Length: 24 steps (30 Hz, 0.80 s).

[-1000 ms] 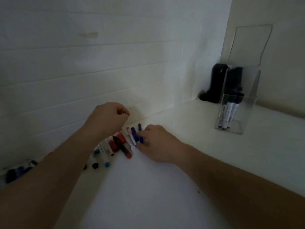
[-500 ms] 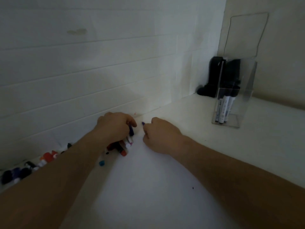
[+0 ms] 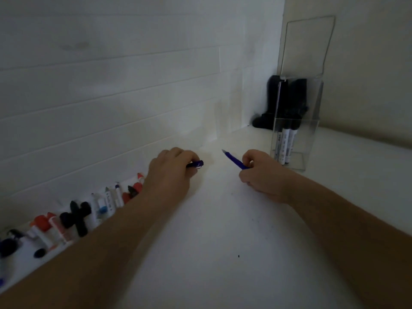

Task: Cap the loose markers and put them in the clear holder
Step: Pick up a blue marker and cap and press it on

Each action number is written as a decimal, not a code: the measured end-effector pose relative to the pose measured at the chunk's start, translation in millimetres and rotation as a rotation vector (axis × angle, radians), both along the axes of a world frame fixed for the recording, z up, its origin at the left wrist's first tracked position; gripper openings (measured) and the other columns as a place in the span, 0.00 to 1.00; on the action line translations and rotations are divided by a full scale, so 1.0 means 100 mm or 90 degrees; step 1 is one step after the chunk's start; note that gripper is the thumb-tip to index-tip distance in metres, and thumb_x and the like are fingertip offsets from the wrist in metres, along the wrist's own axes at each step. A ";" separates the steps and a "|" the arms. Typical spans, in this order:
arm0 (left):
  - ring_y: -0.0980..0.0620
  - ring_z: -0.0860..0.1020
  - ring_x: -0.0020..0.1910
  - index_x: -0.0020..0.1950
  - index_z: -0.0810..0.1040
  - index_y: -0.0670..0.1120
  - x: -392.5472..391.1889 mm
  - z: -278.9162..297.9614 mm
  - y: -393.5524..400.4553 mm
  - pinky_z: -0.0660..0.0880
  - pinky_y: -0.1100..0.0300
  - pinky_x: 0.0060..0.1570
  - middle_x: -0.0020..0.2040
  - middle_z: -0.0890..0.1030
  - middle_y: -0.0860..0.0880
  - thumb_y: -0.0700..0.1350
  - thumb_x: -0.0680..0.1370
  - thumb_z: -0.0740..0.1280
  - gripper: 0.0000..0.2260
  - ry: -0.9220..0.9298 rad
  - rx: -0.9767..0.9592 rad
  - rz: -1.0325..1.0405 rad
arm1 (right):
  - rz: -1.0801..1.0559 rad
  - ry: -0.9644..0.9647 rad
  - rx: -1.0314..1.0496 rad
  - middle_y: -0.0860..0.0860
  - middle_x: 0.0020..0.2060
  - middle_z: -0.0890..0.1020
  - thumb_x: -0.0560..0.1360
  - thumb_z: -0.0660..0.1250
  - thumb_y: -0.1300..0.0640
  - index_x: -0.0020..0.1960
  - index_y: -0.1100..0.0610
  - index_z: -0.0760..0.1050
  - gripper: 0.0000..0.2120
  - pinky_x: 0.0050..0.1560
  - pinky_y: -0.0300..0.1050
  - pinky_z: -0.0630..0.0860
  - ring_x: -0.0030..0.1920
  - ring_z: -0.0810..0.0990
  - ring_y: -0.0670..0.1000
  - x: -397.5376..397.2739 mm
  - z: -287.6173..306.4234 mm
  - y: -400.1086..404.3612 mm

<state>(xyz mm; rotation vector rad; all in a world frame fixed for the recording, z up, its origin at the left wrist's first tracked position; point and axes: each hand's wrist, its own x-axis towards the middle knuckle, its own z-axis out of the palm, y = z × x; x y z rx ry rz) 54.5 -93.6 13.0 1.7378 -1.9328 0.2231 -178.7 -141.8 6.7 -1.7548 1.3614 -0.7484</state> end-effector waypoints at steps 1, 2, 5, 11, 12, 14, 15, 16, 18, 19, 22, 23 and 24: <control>0.48 0.74 0.52 0.56 0.80 0.55 -0.06 -0.03 0.02 0.71 0.50 0.53 0.51 0.79 0.53 0.47 0.79 0.68 0.07 0.026 0.003 -0.014 | -0.001 0.049 -0.041 0.55 0.48 0.78 0.74 0.70 0.63 0.48 0.51 0.69 0.12 0.36 0.43 0.74 0.37 0.76 0.52 -0.04 0.00 0.00; 0.49 0.75 0.51 0.56 0.79 0.55 -0.09 -0.07 0.03 0.71 0.50 0.53 0.50 0.79 0.53 0.46 0.80 0.67 0.06 0.046 0.008 -0.024 | -0.002 0.093 -0.087 0.54 0.48 0.78 0.75 0.70 0.62 0.49 0.50 0.67 0.13 0.38 0.42 0.75 0.39 0.77 0.51 -0.07 -0.01 0.00; 0.51 0.75 0.50 0.55 0.79 0.55 -0.10 -0.20 0.05 0.71 0.52 0.52 0.48 0.79 0.54 0.45 0.80 0.67 0.06 0.075 0.009 -0.035 | 0.001 0.156 -0.168 0.49 0.49 0.78 0.77 0.72 0.60 0.53 0.49 0.67 0.15 0.40 0.37 0.74 0.43 0.78 0.46 -0.13 -0.04 0.00; 0.55 0.74 0.51 0.58 0.79 0.51 -0.14 -0.23 0.18 0.64 0.63 0.49 0.51 0.78 0.54 0.43 0.81 0.65 0.08 0.141 0.035 -0.042 | 0.032 0.170 -0.210 0.43 0.44 0.80 0.75 0.74 0.59 0.58 0.45 0.71 0.17 0.44 0.34 0.71 0.43 0.79 0.43 -0.06 -0.03 0.05; 0.55 0.74 0.51 0.59 0.79 0.51 -0.14 -0.22 0.20 0.63 0.65 0.48 0.51 0.78 0.54 0.44 0.81 0.65 0.08 0.143 0.041 -0.042 | 0.042 0.174 -0.209 0.43 0.43 0.79 0.75 0.74 0.59 0.57 0.45 0.72 0.17 0.43 0.33 0.70 0.43 0.78 0.43 -0.04 -0.04 0.06; 0.56 0.73 0.51 0.59 0.79 0.52 -0.14 -0.22 0.21 0.63 0.68 0.46 0.51 0.78 0.55 0.44 0.81 0.65 0.08 0.151 0.051 -0.038 | 0.063 0.194 -0.220 0.42 0.42 0.78 0.76 0.72 0.58 0.54 0.44 0.73 0.13 0.41 0.33 0.67 0.42 0.76 0.42 -0.01 -0.05 0.08; 0.56 0.74 0.51 0.59 0.79 0.52 -0.14 -0.21 0.21 0.63 0.68 0.47 0.51 0.78 0.55 0.44 0.81 0.65 0.08 0.164 0.053 -0.034 | 0.072 0.208 -0.228 0.41 0.41 0.77 0.77 0.71 0.58 0.53 0.44 0.74 0.12 0.40 0.33 0.66 0.40 0.75 0.41 0.00 -0.05 0.08; 0.55 0.75 0.51 0.59 0.79 0.52 -0.13 -0.21 0.20 0.65 0.66 0.48 0.51 0.78 0.55 0.44 0.81 0.66 0.08 0.180 0.056 -0.028 | 0.080 0.218 -0.235 0.41 0.41 0.76 0.77 0.70 0.58 0.53 0.44 0.74 0.11 0.39 0.33 0.65 0.39 0.74 0.41 0.02 -0.05 0.09; 0.54 0.76 0.51 0.57 0.79 0.52 -0.12 -0.20 0.20 0.68 0.64 0.49 0.51 0.80 0.55 0.44 0.80 0.67 0.07 0.208 0.062 -0.016 | 0.087 0.226 -0.237 0.40 0.41 0.75 0.79 0.68 0.59 0.55 0.44 0.74 0.11 0.38 0.32 0.64 0.39 0.73 0.41 0.03 -0.06 0.10; 0.54 0.77 0.51 0.56 0.79 0.52 -0.12 -0.20 0.20 0.69 0.65 0.48 0.51 0.81 0.55 0.44 0.80 0.68 0.07 0.218 0.062 -0.012 | 0.088 0.234 -0.237 0.40 0.41 0.76 0.79 0.67 0.59 0.57 0.45 0.74 0.11 0.39 0.32 0.65 0.39 0.74 0.41 0.04 -0.06 0.11; 0.54 0.77 0.50 0.54 0.79 0.53 -0.11 -0.21 0.20 0.71 0.65 0.49 0.50 0.81 0.55 0.45 0.78 0.69 0.06 0.235 0.065 -0.008 | 0.102 0.261 -0.227 0.42 0.43 0.76 0.81 0.63 0.61 0.61 0.47 0.74 0.13 0.40 0.34 0.67 0.41 0.75 0.43 0.07 -0.09 0.13; 0.54 0.77 0.50 0.54 0.79 0.54 -0.11 -0.22 0.20 0.73 0.63 0.50 0.50 0.81 0.55 0.45 0.78 0.70 0.06 0.238 0.065 -0.009 | 0.109 0.261 -0.224 0.42 0.42 0.75 0.81 0.62 0.62 0.62 0.47 0.74 0.13 0.39 0.35 0.67 0.40 0.75 0.43 0.09 -0.09 0.15; 0.55 0.77 0.50 0.54 0.79 0.54 -0.10 -0.22 0.20 0.74 0.61 0.51 0.49 0.80 0.55 0.45 0.78 0.70 0.06 0.241 0.064 -0.011 | 0.117 0.259 -0.225 0.42 0.42 0.75 0.82 0.61 0.62 0.62 0.48 0.74 0.13 0.39 0.35 0.66 0.40 0.74 0.43 0.10 -0.08 0.16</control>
